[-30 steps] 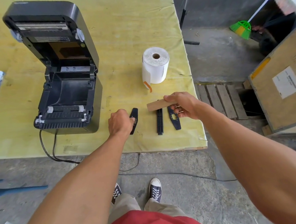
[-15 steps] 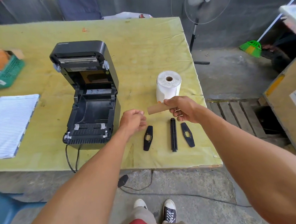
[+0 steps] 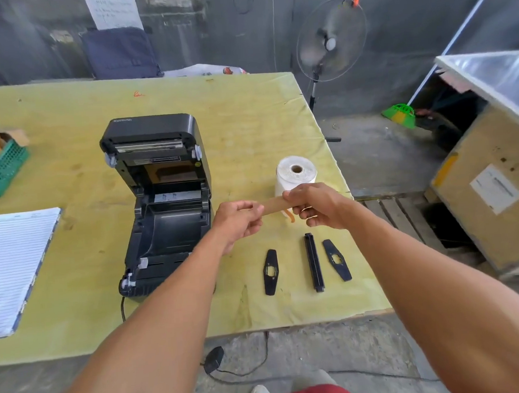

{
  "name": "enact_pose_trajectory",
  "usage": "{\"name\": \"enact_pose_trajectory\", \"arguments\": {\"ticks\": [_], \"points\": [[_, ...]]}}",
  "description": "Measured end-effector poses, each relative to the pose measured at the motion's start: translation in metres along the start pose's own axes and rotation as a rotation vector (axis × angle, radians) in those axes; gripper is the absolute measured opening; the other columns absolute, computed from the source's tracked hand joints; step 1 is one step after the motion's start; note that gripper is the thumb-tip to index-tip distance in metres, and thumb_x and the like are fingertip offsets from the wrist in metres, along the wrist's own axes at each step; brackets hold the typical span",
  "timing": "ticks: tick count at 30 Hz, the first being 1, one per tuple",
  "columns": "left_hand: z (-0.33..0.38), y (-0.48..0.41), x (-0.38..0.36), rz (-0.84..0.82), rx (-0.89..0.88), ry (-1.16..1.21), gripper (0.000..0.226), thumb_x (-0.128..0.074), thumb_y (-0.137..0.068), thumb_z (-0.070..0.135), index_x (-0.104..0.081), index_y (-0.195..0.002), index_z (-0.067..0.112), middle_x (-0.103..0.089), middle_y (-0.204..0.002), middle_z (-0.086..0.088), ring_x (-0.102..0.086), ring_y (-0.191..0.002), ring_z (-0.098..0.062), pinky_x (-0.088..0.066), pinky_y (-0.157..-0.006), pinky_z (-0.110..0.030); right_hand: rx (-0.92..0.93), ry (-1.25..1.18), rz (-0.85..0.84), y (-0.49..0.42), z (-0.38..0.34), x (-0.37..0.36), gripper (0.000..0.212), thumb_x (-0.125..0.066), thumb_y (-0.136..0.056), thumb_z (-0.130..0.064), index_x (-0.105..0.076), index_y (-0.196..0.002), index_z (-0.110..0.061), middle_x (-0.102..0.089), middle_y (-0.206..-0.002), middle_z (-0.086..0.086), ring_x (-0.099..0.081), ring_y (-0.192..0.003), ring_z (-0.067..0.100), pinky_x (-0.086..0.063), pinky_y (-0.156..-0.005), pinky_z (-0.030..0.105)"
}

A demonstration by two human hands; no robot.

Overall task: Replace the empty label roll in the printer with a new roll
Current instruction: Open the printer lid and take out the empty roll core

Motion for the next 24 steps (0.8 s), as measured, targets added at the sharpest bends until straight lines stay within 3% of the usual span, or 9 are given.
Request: {"name": "enact_pose_trajectory", "arguments": {"ticks": [2,7,11,15,19,21,24], "points": [[-0.002,-0.003,0.002,0.018,-0.005,-0.042,0.014,-0.072,-0.085,0.005,-0.067,-0.094,0.014,-0.069,-0.103,-0.015,-0.068,-0.089,-0.023,-0.06,-0.075,-0.027,-0.017,0.006,0.007,-0.001,0.005,-0.002,0.02,-0.068,-0.09,-0.031,-0.069,-0.101,-0.015,-0.061,-0.076,0.003,-0.05,-0.055,0.011,-0.042,-0.053,0.024],[-0.021,-0.009,0.007,-0.004,0.012,-0.318,0.028,-0.076,-0.079,0.001,-0.069,-0.103,0.013,-0.071,-0.098,-0.013,-0.072,-0.089,-0.025,-0.059,-0.084,-0.039,-0.096,0.222,-0.039,-0.006,0.028,-0.003,0.02,-0.076,-0.087,-0.027,-0.069,-0.102,-0.016,-0.064,-0.087,0.003,-0.058,-0.073,0.015,-0.051,-0.059,0.025],[-0.041,-0.016,0.006,-0.006,0.019,-0.523,0.03,-0.077,-0.079,0.007,-0.071,-0.102,0.024,-0.072,-0.098,-0.002,-0.069,-0.088,-0.016,-0.056,-0.085,-0.033,-0.169,0.504,-0.12,-0.016,0.049,-0.008,0.026,-0.08,-0.082,-0.026,-0.072,-0.105,-0.014,-0.068,-0.096,0.006,-0.064,-0.082,0.016,-0.058,-0.067,0.024],[-0.05,-0.028,-0.011,-0.04,0.09,-0.425,0.034,-0.068,-0.085,0.001,-0.068,-0.116,0.014,-0.069,-0.11,-0.006,-0.067,-0.094,-0.016,-0.053,-0.094,-0.033,-0.29,0.513,-0.227,-0.025,0.067,-0.018,0.035,-0.087,-0.075,-0.023,-0.076,-0.102,-0.004,-0.078,-0.102,0.011,-0.071,-0.08,0.017,-0.061,-0.086,0.029],[-0.057,-0.036,-0.036,-0.036,0.095,-0.454,0.018,-0.073,-0.082,0.008,-0.074,-0.1,0.01,-0.074,-0.1,-0.004,-0.069,-0.09,-0.015,-0.055,-0.089,-0.031,-0.38,0.455,-0.303,-0.029,0.081,-0.02,0.043,-0.091,-0.071,-0.025,-0.077,-0.1,0.003,-0.079,-0.1,0.015,-0.075,-0.098,0.027,-0.059,-0.092,0.033],[-0.06,-0.037,-0.047,-0.056,0.077,-0.536,0.014,-0.074,-0.08,0.012,-0.076,-0.093,0.014,-0.074,-0.096,0.0,-0.068,-0.092,-0.015,-0.054,-0.086,-0.028,-0.389,0.495,-0.308,-0.029,0.089,-0.02,0.046,-0.091,-0.07,-0.028,-0.077,-0.098,0.005,-0.079,-0.096,0.017,-0.077,-0.092,0.026,-0.059,-0.091,0.033],[-0.066,-0.039,-0.063,-0.086,0.055,-0.665,0.016,-0.072,-0.08,0.013,-0.076,-0.094,0.02,-0.071,-0.088,0.008,-0.065,-0.083,-0.011,-0.045,-0.065,-0.016,-0.38,0.552,-0.295,-0.028,0.105,-0.017,0.044,-0.09,-0.071,-0.032,-0.078,-0.092,0.004,-0.079,-0.09,0.015,-0.075,-0.076,0.021,-0.06,-0.09,0.033]]}}
Point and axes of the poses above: each hand's wrist, its own y-axis away from the middle knuckle, its own x-axis out of the back of the hand, z = x × y, the point moved 2 cm from there along -y, towards the middle knuckle
